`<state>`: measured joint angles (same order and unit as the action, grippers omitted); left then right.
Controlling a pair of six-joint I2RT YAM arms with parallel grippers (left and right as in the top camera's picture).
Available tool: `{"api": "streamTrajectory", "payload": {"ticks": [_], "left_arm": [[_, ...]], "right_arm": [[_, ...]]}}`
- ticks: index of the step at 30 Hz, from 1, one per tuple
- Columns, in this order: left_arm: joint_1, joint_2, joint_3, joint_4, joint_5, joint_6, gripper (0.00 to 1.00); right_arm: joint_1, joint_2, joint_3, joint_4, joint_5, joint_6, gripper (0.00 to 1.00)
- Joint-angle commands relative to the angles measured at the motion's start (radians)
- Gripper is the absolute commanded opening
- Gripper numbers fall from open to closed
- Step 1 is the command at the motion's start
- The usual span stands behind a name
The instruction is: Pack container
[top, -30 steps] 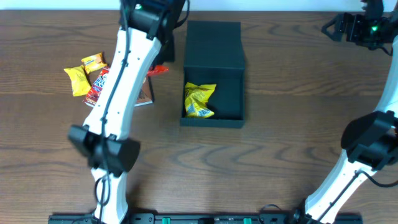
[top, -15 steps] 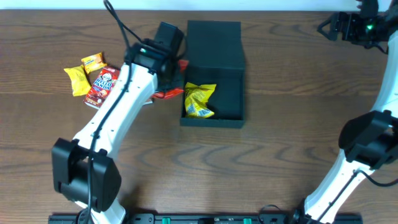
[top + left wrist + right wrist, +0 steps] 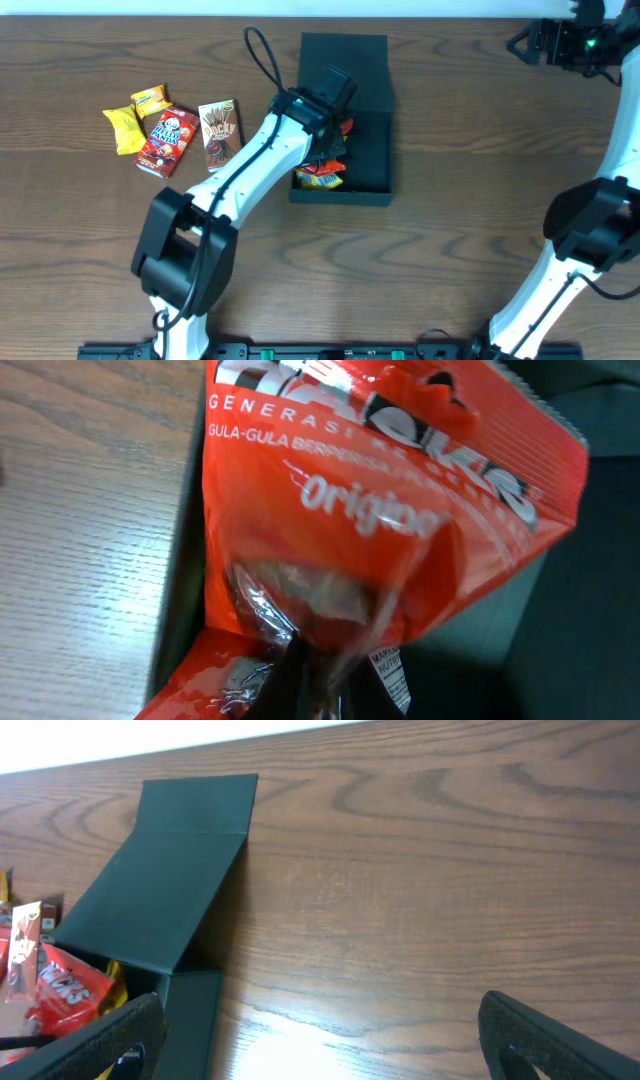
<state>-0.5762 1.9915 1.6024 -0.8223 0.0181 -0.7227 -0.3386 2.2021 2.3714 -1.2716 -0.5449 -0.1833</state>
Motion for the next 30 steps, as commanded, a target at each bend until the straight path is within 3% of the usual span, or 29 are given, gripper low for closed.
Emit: {"api": "streamTrajectory", "payload": {"ticks": [1,9,11,13,18,24,26,30], "left_arm": [[0.002,0.077,-0.004,-0.011,0.003,-0.034,0.06],[0.002,0.114,-0.004,-0.014,0.049,-0.032,0.07],[0.003,0.114,-0.004,-0.018,0.049,-0.033,0.22],[0.004,0.114,-0.003,-0.019,0.05,-0.033,0.28],[0.015,0.113,-0.003,-0.019,0.05,-0.033,0.31],[0.039,0.098,0.007,-0.019,0.05,-0.027,0.42],[0.047,0.084,0.025,-0.022,0.053,0.0,0.47],[0.048,0.045,0.076,-0.023,0.045,0.062,0.48]], "right_arm": [[0.005,0.003,-0.002,0.0,-0.001,0.01,0.99],[0.005,0.003,-0.002,0.0,-0.001,0.01,0.99],[0.005,0.003,-0.002,0.0,-0.001,0.01,0.99],[0.005,0.003,-0.002,0.0,-0.001,0.01,0.99],[0.005,0.003,-0.002,-0.001,-0.001,0.01,0.99],[0.005,0.003,-0.002,0.0,-0.001,0.01,0.99],[0.005,0.003,-0.002,0.0,-0.001,0.01,0.99],[0.005,0.003,-0.002,-0.001,-0.001,0.01,0.99]]}}
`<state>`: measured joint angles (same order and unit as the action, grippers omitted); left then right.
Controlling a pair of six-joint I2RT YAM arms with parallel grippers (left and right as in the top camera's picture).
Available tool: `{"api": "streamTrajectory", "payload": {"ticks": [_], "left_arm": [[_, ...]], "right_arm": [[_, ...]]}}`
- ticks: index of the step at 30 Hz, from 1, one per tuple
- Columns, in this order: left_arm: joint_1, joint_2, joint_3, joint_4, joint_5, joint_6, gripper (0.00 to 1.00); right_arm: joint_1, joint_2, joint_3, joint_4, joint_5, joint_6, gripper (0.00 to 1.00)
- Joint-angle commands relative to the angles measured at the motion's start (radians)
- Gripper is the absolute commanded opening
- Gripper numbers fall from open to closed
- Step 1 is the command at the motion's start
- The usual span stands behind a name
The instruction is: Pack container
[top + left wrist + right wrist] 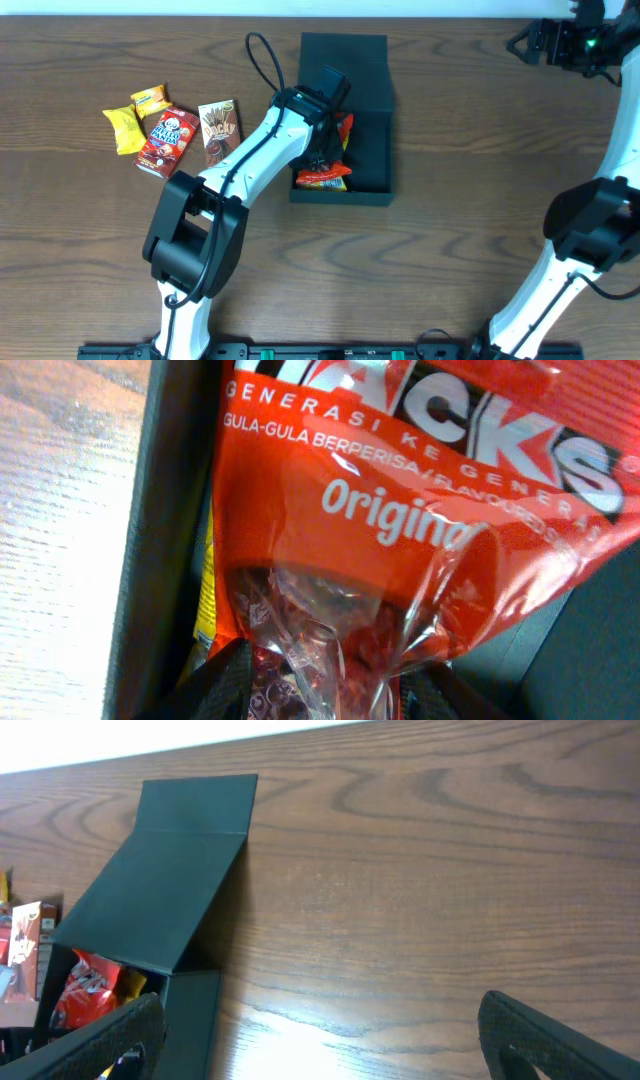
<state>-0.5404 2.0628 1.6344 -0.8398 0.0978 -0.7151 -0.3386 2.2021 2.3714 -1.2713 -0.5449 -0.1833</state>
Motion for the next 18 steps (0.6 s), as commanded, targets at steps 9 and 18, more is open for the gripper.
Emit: {"api": "streamTrajectory", "payload": {"ticks": [9,18], "left_arm": [[0.013,-0.157,0.162,-0.012,-0.074,0.155,0.59],[0.136,-0.293,0.164,-0.066,-0.392,0.154,0.71]], "right_arm": [[0.008,0.003,-0.003,-0.009,-0.002,0.01,0.94],[0.204,0.003,-0.121,0.007,-0.002,0.002,0.01]]}}
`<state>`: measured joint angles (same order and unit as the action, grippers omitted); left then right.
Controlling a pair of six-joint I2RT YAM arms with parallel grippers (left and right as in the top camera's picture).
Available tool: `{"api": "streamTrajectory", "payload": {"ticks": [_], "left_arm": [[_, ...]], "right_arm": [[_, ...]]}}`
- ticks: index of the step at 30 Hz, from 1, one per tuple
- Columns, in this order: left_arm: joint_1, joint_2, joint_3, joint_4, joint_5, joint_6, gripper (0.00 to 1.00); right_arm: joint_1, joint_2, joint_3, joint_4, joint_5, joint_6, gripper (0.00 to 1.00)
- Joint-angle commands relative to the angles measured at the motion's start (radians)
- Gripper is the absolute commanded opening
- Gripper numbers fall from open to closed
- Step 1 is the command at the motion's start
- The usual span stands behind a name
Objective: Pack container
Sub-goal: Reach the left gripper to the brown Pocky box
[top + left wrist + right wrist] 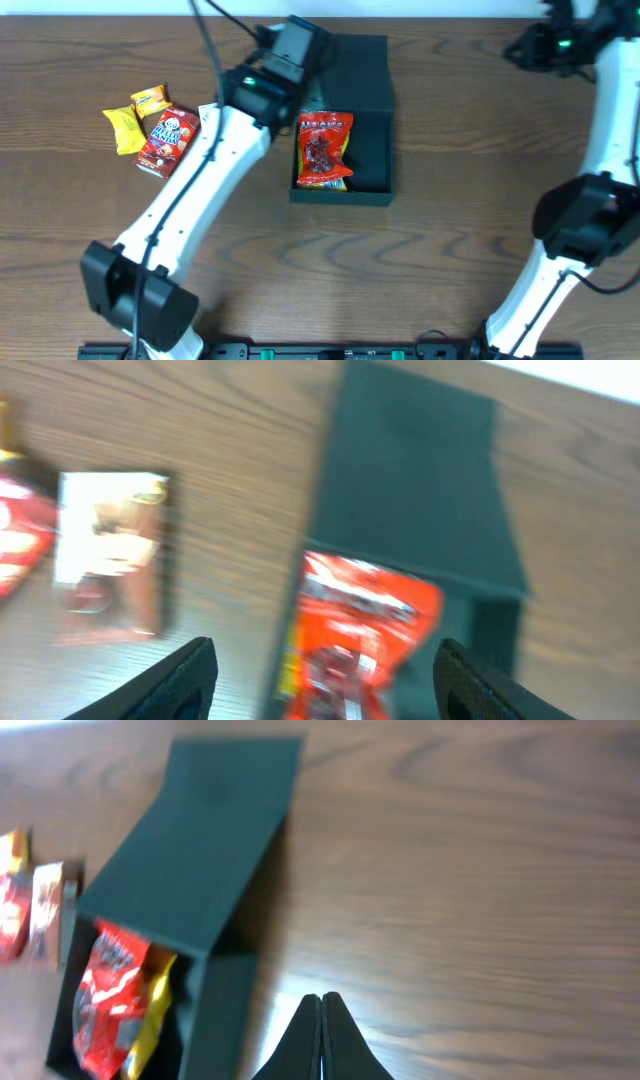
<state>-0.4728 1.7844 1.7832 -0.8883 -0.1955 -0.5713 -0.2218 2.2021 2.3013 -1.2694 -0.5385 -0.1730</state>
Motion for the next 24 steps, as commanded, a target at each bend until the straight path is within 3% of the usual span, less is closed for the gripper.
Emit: {"api": "streamTrajectory", "payload": {"ticks": [1,8,16,19,21,24], "left_arm": [[0.106,-0.013,0.015,-0.037,-0.087,0.01,0.71],[0.243,0.081,0.009,-0.141,-0.097,0.081,0.72],[0.25,0.317,0.005,-0.146,-0.074,0.078,0.76],[0.251,0.37,0.005,-0.139,-0.088,0.079,0.83],[0.251,0.391,0.005,-0.131,-0.098,0.079,0.97],[0.251,0.423,0.005,-0.126,-0.087,0.078,0.96]], "right_arm": [[0.126,0.003,-0.083,0.014,-0.008,-0.019,0.02],[0.297,0.003,-0.159,0.054,0.089,-0.026,0.02],[0.313,0.003,-0.158,0.03,0.085,-0.022,0.01],[0.313,0.003,-0.158,0.025,0.085,-0.022,0.02],[0.313,0.003,-0.158,0.024,0.086,-0.022,0.05],[0.313,0.003,-0.158,0.024,0.086,-0.023,0.06]]}}
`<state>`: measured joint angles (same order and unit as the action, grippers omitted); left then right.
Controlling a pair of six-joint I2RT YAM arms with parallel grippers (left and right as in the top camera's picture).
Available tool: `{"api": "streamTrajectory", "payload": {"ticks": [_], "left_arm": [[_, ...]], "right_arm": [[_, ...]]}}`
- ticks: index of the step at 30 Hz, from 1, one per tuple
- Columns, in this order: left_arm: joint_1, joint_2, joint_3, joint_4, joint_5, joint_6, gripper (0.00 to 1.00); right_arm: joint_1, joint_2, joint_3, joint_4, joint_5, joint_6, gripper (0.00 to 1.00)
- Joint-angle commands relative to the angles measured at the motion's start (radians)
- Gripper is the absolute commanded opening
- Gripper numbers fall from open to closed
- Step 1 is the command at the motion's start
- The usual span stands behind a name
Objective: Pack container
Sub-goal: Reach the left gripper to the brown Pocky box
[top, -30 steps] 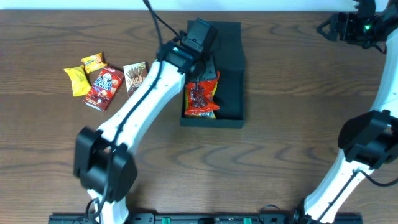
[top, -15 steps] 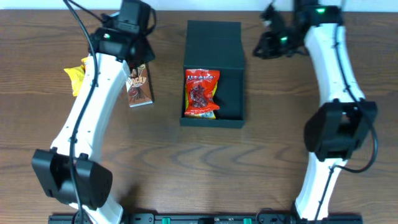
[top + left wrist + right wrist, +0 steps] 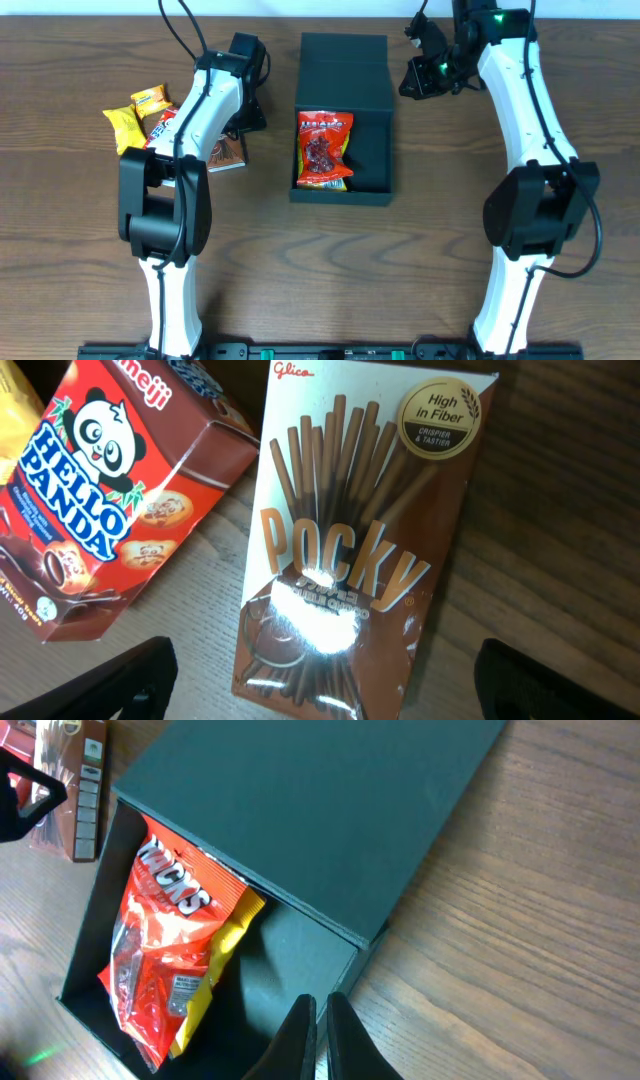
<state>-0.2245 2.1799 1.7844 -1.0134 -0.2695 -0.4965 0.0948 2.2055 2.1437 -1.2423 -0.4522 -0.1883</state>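
Observation:
The black container (image 3: pixel 372 150) (image 3: pixel 300 960) stands open, its lid (image 3: pixel 343 62) (image 3: pixel 310 820) folded back. A red Hacks bag (image 3: pixel 323 148) (image 3: pixel 165 940) lies inside on a yellow packet (image 3: pixel 228 955). My left gripper (image 3: pixel 238 128) (image 3: pixel 325 690) is open low over the brown Pocky box (image 3: pixel 222 152) (image 3: pixel 350 550), one finger on each side of its lower end. My right gripper (image 3: pixel 412 82) (image 3: pixel 320 1040) is shut with nothing in it, above the container's right wall near the lid's fold.
A red Hello Panda box (image 3: pixel 158 148) (image 3: pixel 90 530) lies just left of the Pocky box. Two yellow packets (image 3: pixel 123 130) (image 3: pixel 150 99) lie further left. Both arms reach in from the near edge, and cables loop over the table's far side.
My left gripper, open, has gone from above the lid's left edge down to the Pocky box. My right gripper, still shut, has come from the far right corner to the container's right side.
My left gripper first held the red Hacks bag over the container, then held it low inside. By the last earlier moment the bag lay in the container, the left gripper was open above it, and the right gripper had shut. Now the left gripper straddles the Pocky box.

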Motion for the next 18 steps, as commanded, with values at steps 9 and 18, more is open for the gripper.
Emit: {"api": "streamTrajectory", "payload": {"ticks": [9,18], "left_arm": [[0.025,0.11,0.003,0.006,0.082,0.003,0.95],[0.093,0.117,0.003,0.023,0.199,0.026,0.98]], "right_arm": [[-0.003,0.0,-0.001,-0.003,0.0,-0.007,0.08],[-0.003,0.0,-0.001,-0.003,0.0,-0.007,0.08]]}}
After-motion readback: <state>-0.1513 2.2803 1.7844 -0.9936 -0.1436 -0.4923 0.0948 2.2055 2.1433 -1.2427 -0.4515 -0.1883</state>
